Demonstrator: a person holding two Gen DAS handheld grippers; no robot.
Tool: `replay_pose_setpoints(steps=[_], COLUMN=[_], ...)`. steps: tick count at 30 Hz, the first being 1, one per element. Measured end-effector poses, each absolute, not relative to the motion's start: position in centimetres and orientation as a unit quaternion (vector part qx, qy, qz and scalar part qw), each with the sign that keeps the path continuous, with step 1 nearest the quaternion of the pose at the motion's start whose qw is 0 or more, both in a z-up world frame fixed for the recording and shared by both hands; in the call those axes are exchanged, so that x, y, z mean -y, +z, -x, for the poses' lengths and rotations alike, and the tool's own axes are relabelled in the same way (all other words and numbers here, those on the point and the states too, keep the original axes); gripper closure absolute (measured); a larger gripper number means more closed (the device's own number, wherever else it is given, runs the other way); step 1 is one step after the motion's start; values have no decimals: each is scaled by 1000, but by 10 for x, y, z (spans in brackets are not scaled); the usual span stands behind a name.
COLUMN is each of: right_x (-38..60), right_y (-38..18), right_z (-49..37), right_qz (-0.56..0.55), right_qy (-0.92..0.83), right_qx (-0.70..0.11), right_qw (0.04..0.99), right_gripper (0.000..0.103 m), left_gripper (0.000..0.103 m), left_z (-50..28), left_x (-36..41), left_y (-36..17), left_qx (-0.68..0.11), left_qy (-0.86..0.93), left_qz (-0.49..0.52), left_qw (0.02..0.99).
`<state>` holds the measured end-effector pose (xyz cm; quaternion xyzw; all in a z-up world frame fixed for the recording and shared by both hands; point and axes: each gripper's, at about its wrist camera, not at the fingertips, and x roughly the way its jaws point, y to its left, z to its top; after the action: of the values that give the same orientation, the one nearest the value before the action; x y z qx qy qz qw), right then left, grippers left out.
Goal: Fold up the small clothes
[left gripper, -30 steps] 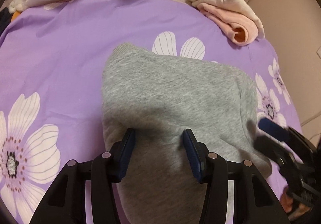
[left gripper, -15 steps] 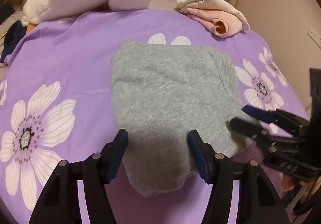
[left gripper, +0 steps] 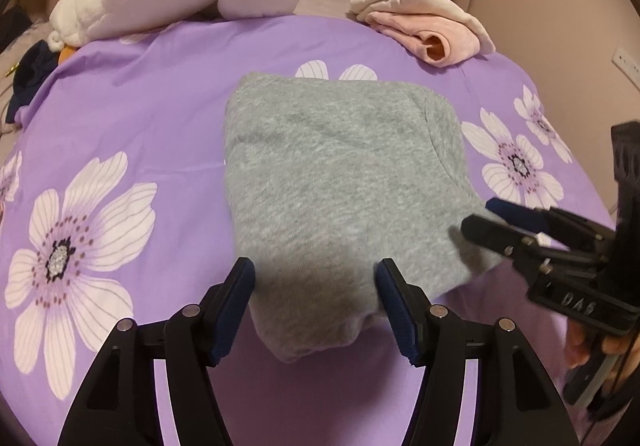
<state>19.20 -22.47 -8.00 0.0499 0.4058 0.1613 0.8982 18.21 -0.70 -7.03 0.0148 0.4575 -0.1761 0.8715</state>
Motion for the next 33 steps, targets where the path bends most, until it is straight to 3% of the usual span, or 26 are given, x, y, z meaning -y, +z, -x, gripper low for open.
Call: replay_pose_setpoints(steps=[5, 10, 14, 17, 22, 24, 26, 28, 33], right_x=[224, 230, 229, 225, 222, 221, 220, 219, 217], right_y=[-97, -77, -56, -47, -31, -25, -19, -14, 1], right_z=[-201, -190, -168, -155, -129, -120, -110, -102, -80], right_qz=[-30, -51, -55, -54, -59, -61, -61, -57, -45], right_qy=[140, 148, 144, 141, 133, 132, 131, 131, 122], right_qx=[-439, -415, -398, -392, -374, -368, -363, -360, -355], right_qw=[887, 896, 904, 908, 916, 919, 920, 922, 926], right_gripper=[53, 52, 33, 26, 16, 8, 0, 0, 0], left_gripper=[38, 38, 37, 25, 23, 22, 13, 4, 3], left_z=[-182, -174, -158, -143, -119, -110, -101, -93, -75], left_x=[14, 7, 3, 5, 3, 1, -2, -5, -11], left_y=[-74, -69, -58, -51, -33, -25, -15, -7, 12], left_qx=[-456, -459, -456, -449, -436, -430, -423, -420, -419], left_qy=[-177, -178, -165, -159, -147, -141, -130, -122, -102], left_qz=[-35, -20, -15, -35, -45, -45, -45, -40, -39], left_qw=[872, 871, 874, 878, 887, 891, 896, 898, 902])
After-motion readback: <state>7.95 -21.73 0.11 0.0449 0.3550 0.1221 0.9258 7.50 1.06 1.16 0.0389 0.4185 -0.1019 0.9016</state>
